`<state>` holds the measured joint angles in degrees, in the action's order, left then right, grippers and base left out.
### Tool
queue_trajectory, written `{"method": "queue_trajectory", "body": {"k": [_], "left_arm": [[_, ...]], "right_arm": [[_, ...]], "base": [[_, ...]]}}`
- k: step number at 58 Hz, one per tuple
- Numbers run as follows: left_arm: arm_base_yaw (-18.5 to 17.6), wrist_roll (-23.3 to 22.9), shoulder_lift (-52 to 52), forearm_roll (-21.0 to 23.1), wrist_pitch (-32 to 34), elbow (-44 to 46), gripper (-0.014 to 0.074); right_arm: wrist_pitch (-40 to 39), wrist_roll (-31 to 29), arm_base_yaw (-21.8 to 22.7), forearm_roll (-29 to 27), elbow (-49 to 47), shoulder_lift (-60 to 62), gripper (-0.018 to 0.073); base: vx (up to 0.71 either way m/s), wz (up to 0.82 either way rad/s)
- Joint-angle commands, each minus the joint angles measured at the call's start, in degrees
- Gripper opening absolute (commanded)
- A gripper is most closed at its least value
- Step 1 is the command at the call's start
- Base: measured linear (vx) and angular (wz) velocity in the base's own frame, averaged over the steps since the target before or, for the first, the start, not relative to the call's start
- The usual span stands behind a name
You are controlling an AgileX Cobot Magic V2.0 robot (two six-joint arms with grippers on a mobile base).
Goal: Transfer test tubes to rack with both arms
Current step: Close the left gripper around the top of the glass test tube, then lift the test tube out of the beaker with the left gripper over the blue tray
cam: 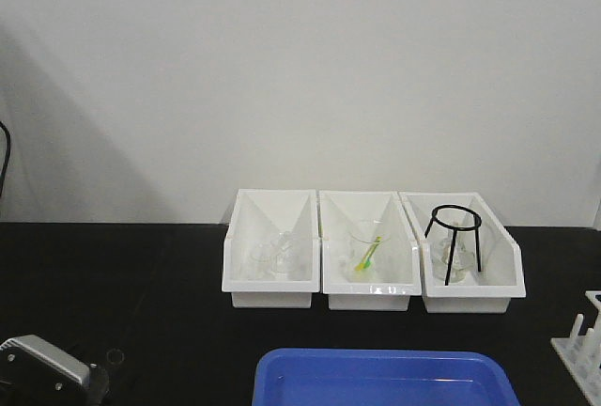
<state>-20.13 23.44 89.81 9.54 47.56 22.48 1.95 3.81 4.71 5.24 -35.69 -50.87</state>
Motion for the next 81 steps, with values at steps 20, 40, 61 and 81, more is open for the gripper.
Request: {"method": "queue_trajectory", "body": {"k": [20,40,61,81], "left_arm": [[-0.2,-0.6,0.1,-2.9,4.6,2.2,0.0399],[-0.2,-1.6,0.1,-4.4,6.7,2.2,0.0042],[-0.3,-3.2,-1.1,-3.9,6.7,2.2,-0.0022],[-0.3,-3.3,-13.4,-1.7,1.0,2.2,-0.0022]], "right_arm": [[-4.3,-0.5,0.0,0.5,-1.9,0.4,0.0482],[-4.1,-0.5,0.0,0.5,-1.9,0.4,0.0482],[-4.1,-0.5,0.0,0.5,-1.9,0.4,0.0482],[-4.1,-0.5,0.0,0.5,-1.9,0.4,0.0482]], "base": [[0.0,0.0],[0.0,0.0],[0.0,0.0],[0.0,0.0]]}}
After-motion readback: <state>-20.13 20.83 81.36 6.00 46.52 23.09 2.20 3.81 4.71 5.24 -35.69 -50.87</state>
